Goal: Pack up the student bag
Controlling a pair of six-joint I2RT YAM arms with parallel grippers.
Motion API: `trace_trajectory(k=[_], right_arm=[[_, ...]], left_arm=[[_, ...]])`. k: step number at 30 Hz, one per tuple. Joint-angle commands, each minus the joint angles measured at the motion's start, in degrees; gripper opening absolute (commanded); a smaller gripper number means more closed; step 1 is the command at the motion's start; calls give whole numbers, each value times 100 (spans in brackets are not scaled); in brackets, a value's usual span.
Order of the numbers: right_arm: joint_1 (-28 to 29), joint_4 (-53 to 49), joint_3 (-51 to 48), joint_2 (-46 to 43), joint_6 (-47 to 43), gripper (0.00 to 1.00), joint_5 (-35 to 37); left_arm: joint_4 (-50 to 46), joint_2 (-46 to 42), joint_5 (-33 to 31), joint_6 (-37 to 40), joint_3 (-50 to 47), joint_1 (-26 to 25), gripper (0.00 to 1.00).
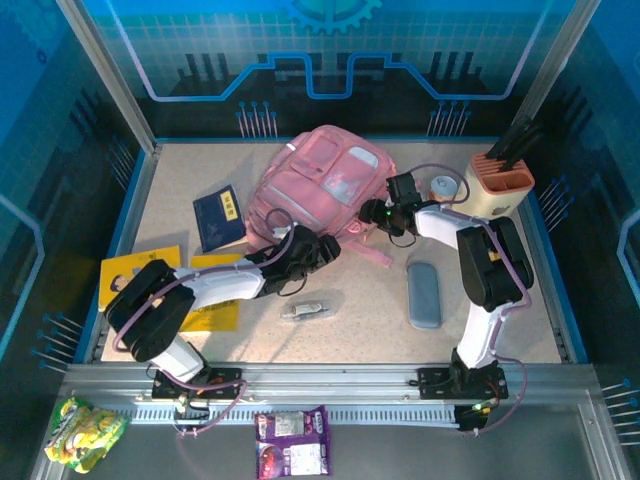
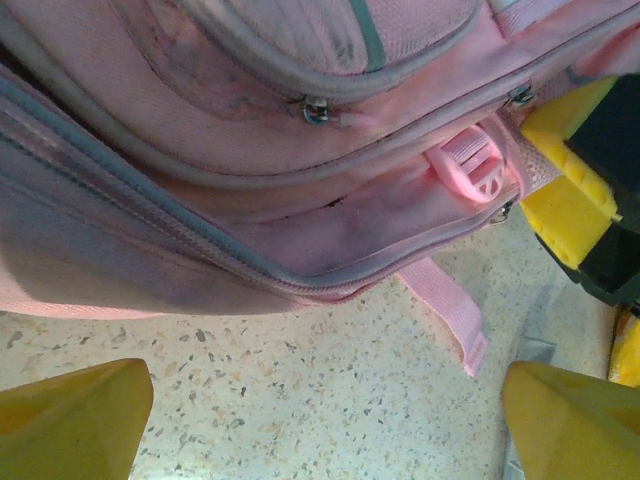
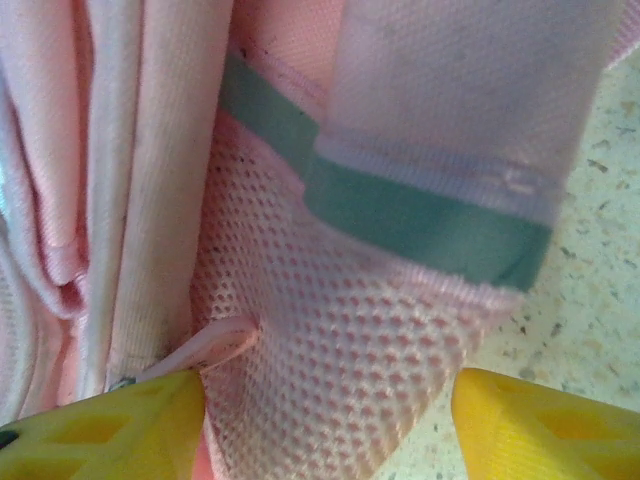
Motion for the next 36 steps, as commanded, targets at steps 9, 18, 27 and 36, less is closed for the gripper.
trace_trajectory(k=[9,18,27,36], right_arm=[[-170,233,429,274,183,14,-363],[-155,377,95,-668,63,0,-949],[330,210,-352,-1655,401,0,-826],[845,-80,-103,-1767,1498,0,251]], left_arm=[[-37,553,-164,467,436,18,72],[293,896,-117,1087,666,539,52],[291,657,-127,2046,935,1214,48],[-492,-546,267,3048,745,1409,60]])
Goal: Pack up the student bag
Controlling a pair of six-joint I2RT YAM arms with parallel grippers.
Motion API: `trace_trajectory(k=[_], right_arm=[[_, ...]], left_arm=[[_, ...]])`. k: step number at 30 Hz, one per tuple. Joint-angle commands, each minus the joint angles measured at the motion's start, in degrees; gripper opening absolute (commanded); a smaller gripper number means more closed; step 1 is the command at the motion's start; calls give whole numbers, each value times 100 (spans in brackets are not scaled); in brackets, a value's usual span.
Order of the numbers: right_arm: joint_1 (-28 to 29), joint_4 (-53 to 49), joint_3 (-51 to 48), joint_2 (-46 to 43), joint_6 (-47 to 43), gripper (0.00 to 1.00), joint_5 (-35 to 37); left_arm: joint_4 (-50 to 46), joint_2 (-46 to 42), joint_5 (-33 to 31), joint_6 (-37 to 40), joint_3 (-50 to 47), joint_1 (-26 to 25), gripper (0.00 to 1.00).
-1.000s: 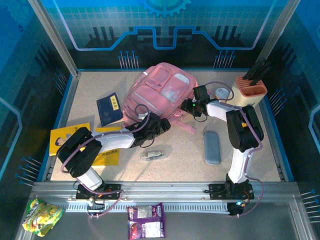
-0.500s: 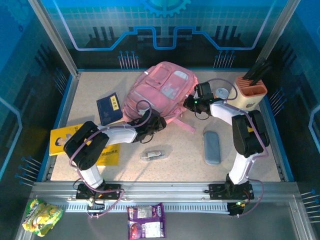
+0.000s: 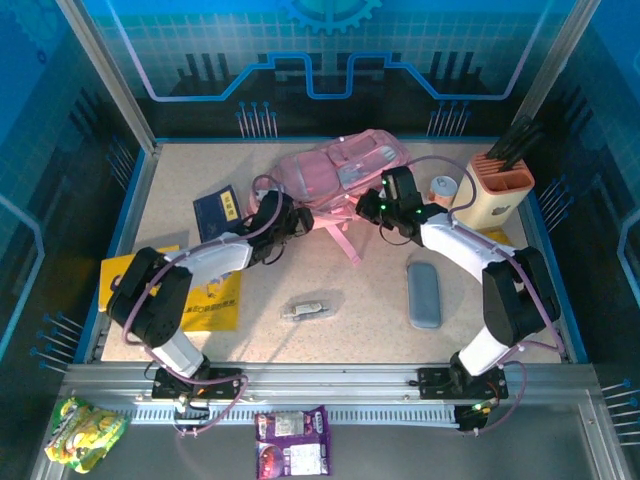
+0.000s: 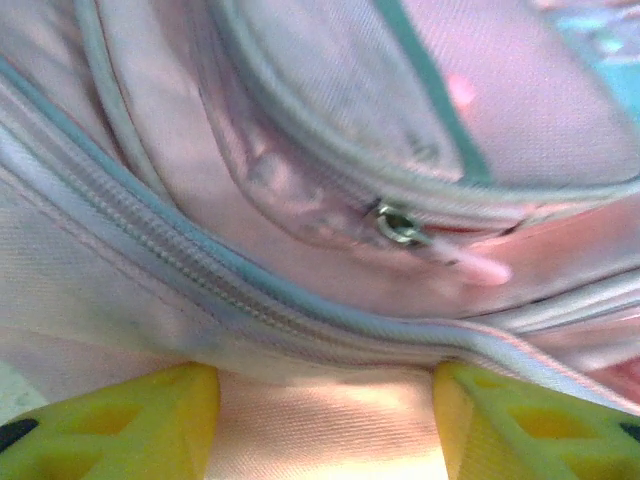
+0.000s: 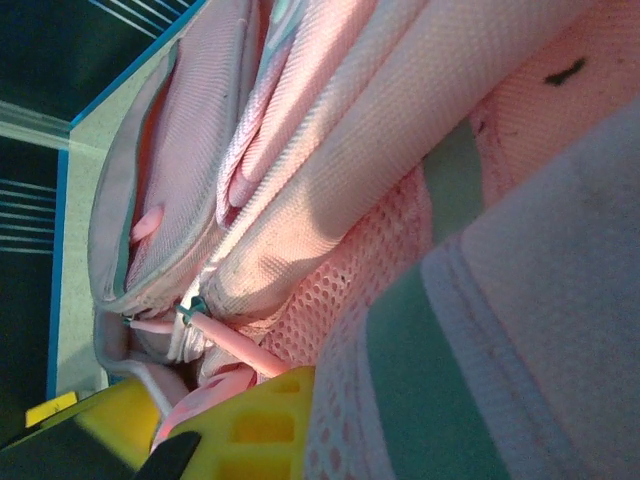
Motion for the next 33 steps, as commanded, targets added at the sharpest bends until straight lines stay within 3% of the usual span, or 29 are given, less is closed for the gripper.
trace_trajectory(k=[1,5,9,18,28,33], right_arm=[[150,-130,157,-276,530,0,130],[237,-143,94,-440,719,0,448],[254,-152,72,-486,888,0,406],[245,-278,175,-582,913,0,327],[182,-327,231,-620,973,0,200],[144,-372,355,-553,1038,0,27]], left_arm=[[-382,-780,197,513,-96,-10,61],[-1029,-1336,407,509,-203,-238,60],[-971,-1401,399,613,-213,-976,60],[-382,-230,448,1041,441,-1827,60],[-135,405,-156,1614,894,-1800,62],[-37,471,-68,1570,891,-1617,63]])
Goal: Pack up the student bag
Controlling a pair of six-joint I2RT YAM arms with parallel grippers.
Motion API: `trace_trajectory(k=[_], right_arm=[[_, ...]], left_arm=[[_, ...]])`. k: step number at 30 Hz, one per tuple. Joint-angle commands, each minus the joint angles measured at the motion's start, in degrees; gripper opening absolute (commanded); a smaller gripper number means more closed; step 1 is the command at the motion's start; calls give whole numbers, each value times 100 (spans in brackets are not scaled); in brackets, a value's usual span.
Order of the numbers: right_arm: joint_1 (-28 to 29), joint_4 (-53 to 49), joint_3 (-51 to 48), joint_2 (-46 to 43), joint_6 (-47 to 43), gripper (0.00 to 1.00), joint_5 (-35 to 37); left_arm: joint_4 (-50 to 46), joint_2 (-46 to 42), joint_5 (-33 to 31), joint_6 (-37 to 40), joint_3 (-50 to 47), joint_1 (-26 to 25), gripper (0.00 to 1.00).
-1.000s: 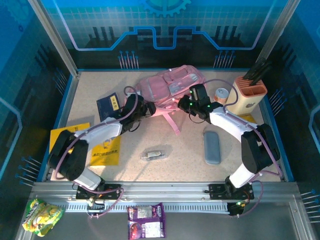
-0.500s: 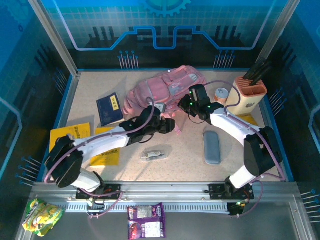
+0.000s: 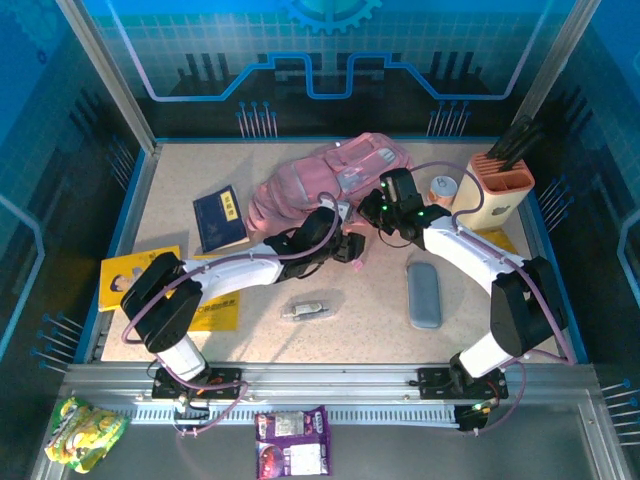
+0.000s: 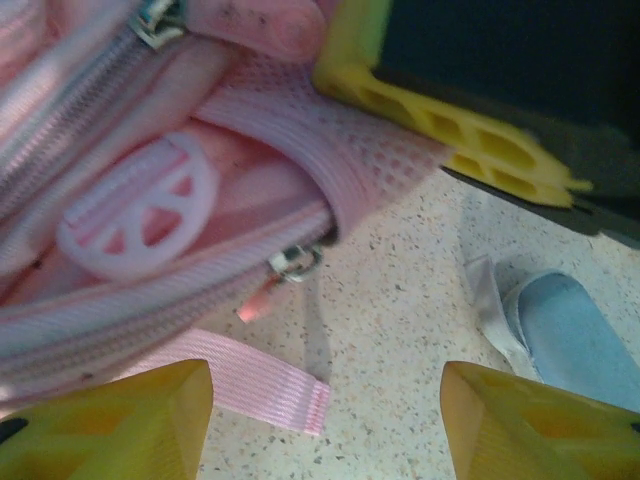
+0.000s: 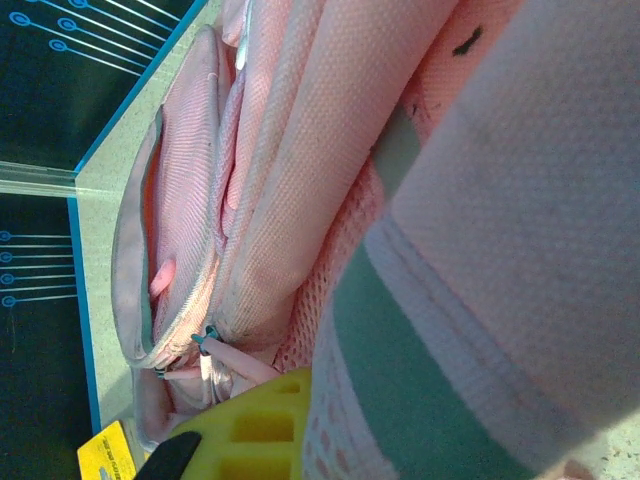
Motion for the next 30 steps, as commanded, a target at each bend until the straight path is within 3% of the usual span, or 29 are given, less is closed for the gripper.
trace_trajectory(k=[1,16,25,30], right_arm=[[-3,91,368,-183,53,0,-275],[6,91,476,-104,236,0,-481],[21,121,415,-79,238,0,-457],[34,129,407,-51,241,0,-467]], left_arm=[[141,115,-73,151,176,139,64],[942,580,-55,386,562,166,64],[1435,602,-364,160,536,199,53],[1615,657,-334,170,580,204,42]])
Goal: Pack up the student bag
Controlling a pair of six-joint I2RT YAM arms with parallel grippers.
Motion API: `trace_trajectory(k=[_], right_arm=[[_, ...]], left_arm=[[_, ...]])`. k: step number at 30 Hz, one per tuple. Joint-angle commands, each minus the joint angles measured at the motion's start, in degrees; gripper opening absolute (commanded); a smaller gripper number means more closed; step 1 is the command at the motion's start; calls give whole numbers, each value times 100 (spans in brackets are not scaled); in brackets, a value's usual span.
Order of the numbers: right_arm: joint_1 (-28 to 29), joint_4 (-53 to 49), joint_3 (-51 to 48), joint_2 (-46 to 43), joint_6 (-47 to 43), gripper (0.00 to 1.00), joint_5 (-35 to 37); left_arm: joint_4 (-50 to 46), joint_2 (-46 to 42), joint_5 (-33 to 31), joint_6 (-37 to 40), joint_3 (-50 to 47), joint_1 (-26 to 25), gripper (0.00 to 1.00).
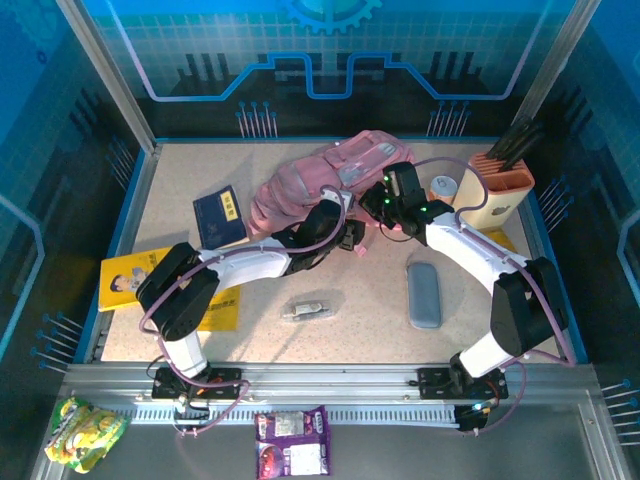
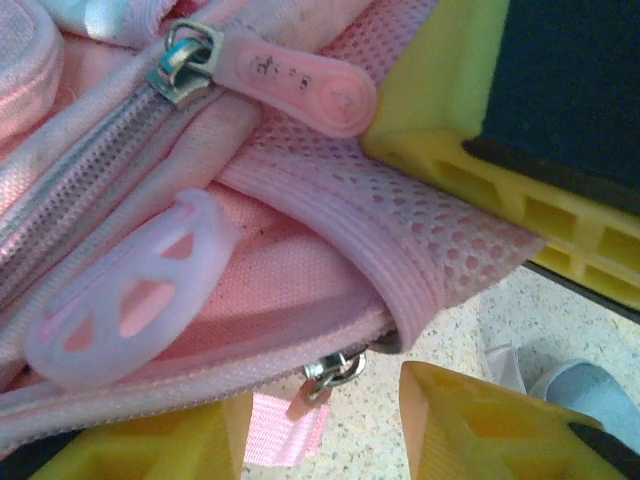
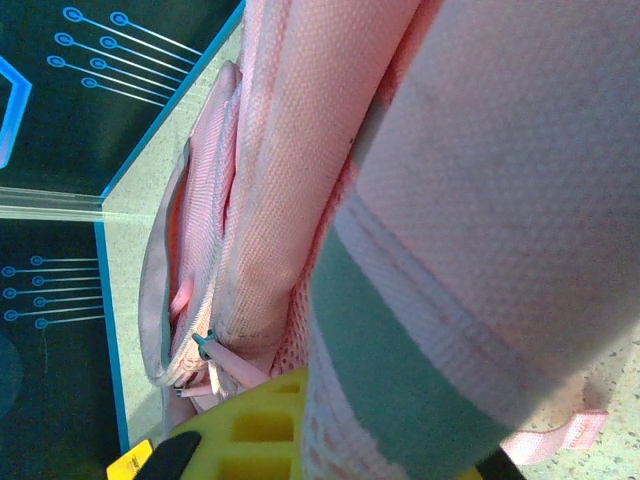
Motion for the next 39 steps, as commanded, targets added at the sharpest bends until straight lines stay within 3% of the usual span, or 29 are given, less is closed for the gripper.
trace_trajectory(k=[1,17,28,32,39], right_arm=[[118,134,187,-51,44,0,-482],[53,255,20,-165,-63,0,-482],[-328,108,206,-214,-628,0,-776],[-592,-42,448,6,-851,0,-1268],[-625,-204,609,77,-1090,0,-1400]], left_arm=[[733,85,-118,37,313,57,40],[706,-286,-430,22,-67,121,0],[-922,-1003,-490,-604,-601,232,0],[-1439,-1214,-427,-675,-807,352,0],[-1498,-1254,82,-573,-837,389,0]])
